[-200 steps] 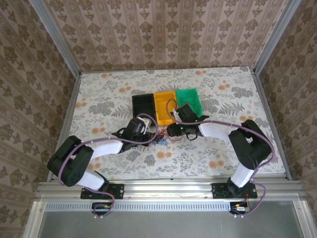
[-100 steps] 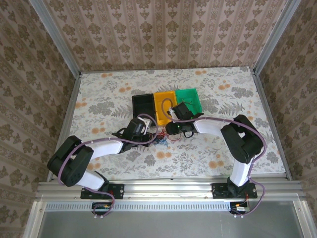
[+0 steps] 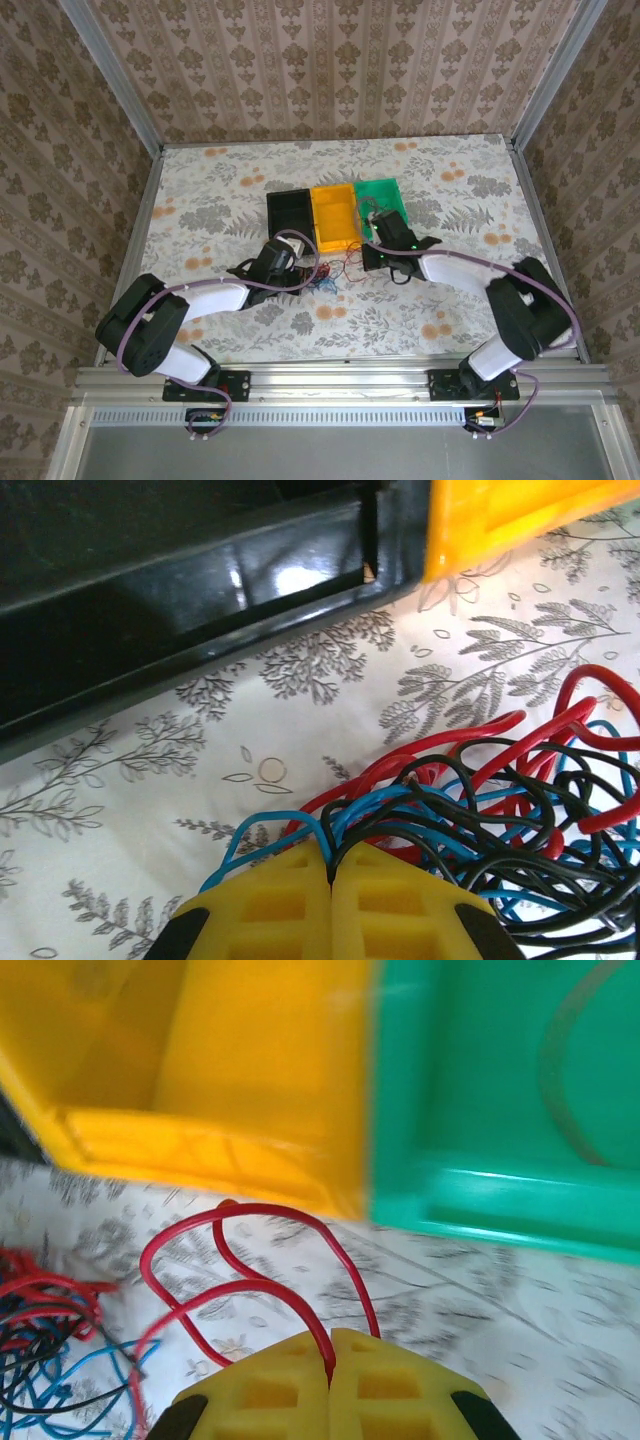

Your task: Untangle the cables

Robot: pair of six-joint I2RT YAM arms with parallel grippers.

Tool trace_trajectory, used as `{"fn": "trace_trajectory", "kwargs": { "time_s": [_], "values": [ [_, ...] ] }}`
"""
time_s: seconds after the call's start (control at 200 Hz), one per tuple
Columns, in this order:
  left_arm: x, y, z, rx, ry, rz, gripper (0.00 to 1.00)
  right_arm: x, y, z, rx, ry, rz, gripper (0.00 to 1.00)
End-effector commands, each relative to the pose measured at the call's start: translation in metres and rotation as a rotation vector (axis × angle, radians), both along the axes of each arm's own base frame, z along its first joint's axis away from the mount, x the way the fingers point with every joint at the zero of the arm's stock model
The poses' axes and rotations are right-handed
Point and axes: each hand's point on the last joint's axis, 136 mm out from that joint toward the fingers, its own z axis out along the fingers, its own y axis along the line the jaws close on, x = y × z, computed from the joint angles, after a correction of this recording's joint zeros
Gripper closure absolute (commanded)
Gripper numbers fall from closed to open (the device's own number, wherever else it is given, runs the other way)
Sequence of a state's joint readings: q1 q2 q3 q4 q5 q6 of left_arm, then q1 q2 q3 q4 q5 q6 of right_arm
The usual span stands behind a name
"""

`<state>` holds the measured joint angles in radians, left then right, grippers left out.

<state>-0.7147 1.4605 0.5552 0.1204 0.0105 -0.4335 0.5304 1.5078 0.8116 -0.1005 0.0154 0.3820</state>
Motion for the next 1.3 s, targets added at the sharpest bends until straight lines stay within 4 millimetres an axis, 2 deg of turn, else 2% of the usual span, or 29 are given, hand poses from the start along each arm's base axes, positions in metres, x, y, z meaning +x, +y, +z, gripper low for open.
{"fn": "trace_trajectory", "kwargs": {
  "time_s": [0.0,0.015,0.03,0.305,0.405,0.495,0.575,0.84,0.96,0.98,1.055,1.1,1.165,1.205,1.295],
  "values": [
    [-0.01,0.032,-0.025,0.129,0.076,0.087,1.0,-0.002,-0.041,0.009,-0.01,-0.045,-0.208,1.0],
    [-0.01,0.033,-0.025,0.13,0.076,0.092,1.0,-0.003,-0.046,0.006,-0.02,-0.043,-0.228,1.0],
    [-0.01,0.034,-0.026,0.132,0.077,0.096,1.0,-0.003,-0.049,0.016,-0.01,-0.07,-0.247,1.0],
    [-0.01,0.043,-0.032,0.13,0.103,0.132,1.0,-0.012,-0.141,0.05,-0.075,-0.178,-0.601,1.0],
    [-0.011,0.043,-0.033,0.133,0.108,0.13,1.0,-0.012,-0.165,0.062,-0.087,-0.206,-0.679,1.0],
    [-0.011,0.04,-0.032,0.129,0.108,0.112,1.0,-0.01,-0.176,0.068,-0.095,-0.212,-0.705,1.0],
    [-0.012,0.032,-0.029,0.102,0.1,0.068,1.0,0.001,-0.165,0.076,-0.07,-0.236,-0.627,1.0],
    [-0.016,0.002,-0.009,-0.026,0.039,-0.062,1.0,0.045,-0.102,0.105,0.048,-0.264,-0.305,1.0],
    [-0.017,-0.006,0.001,-0.049,0.02,-0.102,1.0,0.07,-0.087,0.108,0.049,-0.255,-0.257,1.0],
    [-0.017,-0.007,0.002,-0.051,0.018,-0.103,1.0,0.076,-0.085,0.097,0.038,-0.228,-0.252,1.0],
    [-0.017,-0.009,0.008,-0.06,0.009,-0.11,1.0,0.094,-0.077,0.092,0.04,-0.213,-0.234,1.0],
    [-0.017,-0.009,0.01,-0.061,0.005,-0.112,1.0,0.105,-0.073,0.089,0.041,-0.202,-0.23,0.94],
    [-0.016,-0.009,0.013,-0.064,-0.001,-0.111,1.0,0.114,-0.063,0.086,0.063,-0.182,-0.204,0.75],
    [-0.016,-0.009,0.014,-0.064,-0.004,-0.111,1.0,0.118,-0.058,0.085,0.081,-0.174,-0.195,0.66],
    [-0.016,-0.008,0.015,-0.06,-0.005,-0.108,0.99,0.115,-0.053,0.085,0.118,-0.158,-0.196,0.58]
  ]
}}
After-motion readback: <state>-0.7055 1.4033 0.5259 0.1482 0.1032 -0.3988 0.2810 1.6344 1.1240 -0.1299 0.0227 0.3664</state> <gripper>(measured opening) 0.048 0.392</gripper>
